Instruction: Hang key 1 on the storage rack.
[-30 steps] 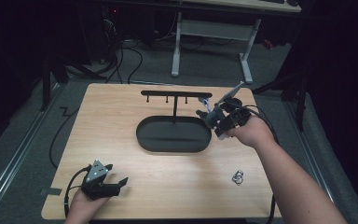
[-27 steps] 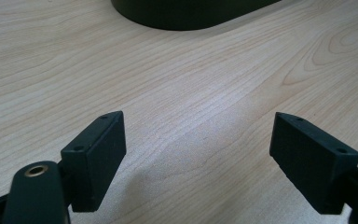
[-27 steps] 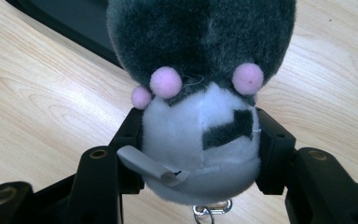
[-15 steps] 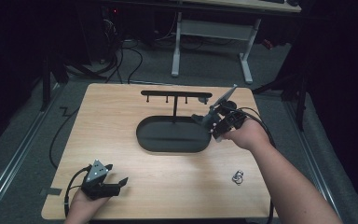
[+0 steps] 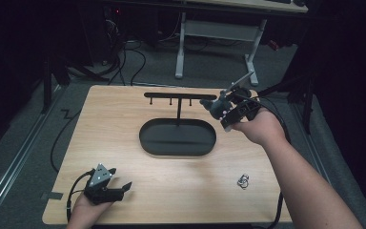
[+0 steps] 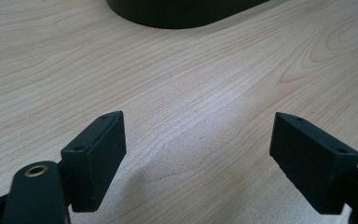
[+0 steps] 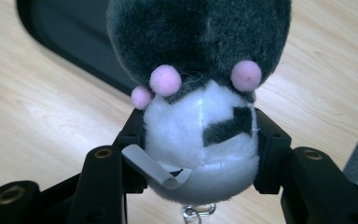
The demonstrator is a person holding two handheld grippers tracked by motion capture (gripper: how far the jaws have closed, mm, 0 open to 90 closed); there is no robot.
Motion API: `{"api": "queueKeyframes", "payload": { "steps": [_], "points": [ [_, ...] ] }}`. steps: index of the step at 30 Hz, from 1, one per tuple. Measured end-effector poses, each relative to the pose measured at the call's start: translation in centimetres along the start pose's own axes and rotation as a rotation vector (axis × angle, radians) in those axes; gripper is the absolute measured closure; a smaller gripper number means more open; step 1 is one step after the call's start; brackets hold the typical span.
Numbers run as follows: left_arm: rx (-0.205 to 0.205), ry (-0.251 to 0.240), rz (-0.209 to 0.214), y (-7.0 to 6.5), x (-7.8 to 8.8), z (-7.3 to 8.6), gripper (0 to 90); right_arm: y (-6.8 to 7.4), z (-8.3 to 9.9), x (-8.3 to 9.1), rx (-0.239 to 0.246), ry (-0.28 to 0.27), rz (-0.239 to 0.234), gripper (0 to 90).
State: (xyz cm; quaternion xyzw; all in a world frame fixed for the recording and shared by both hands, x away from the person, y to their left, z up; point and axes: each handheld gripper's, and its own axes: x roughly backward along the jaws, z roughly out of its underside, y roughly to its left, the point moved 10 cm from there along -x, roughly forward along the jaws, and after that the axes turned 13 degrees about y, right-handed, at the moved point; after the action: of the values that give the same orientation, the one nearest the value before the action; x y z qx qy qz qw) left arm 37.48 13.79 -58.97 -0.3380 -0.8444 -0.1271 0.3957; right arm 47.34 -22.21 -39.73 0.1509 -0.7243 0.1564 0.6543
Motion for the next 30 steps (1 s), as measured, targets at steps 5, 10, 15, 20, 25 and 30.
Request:
{"api": "queueKeyframes", "payload": {
  "steps": [5, 10, 15, 20, 25, 30],
  "points": [
    [0.007, -0.004, 0.000, 0.1, 0.0, 0.0, 18.9, -1.0, 0.0, -1.4, -0.014, 0.016, 0.025, 49.9],
    [0.002, 0.004, 0.002, 0.1, -0.1, 0.1, 18.9, -1.4, 0.6, -3.6, -0.011, 0.053, 0.037, 49.8],
    [0.002, 0.002, 0.002, 0.0, -0.1, 0.0, 18.9, -1.2, 0.5, -4.9, -0.022, 0.063, 0.034, 49.6],
    [0.003, 0.002, -0.001, 0.1, -0.1, 0.1, 18.9, -1.1, 0.0, -6.7, -0.014, 0.064, 0.026, 49.2],
    [0.001, 0.004, 0.003, 0.0, -0.1, 0.1, 19.0, -1.0, -0.7, -8.3, -0.019, 0.040, 0.007, 48.5],
    [0.002, 0.006, 0.003, 0.0, -0.1, 0.1, 18.9, -0.9, -1.5, -9.0, -0.025, 0.020, -0.009, 47.7]
  ]
}}
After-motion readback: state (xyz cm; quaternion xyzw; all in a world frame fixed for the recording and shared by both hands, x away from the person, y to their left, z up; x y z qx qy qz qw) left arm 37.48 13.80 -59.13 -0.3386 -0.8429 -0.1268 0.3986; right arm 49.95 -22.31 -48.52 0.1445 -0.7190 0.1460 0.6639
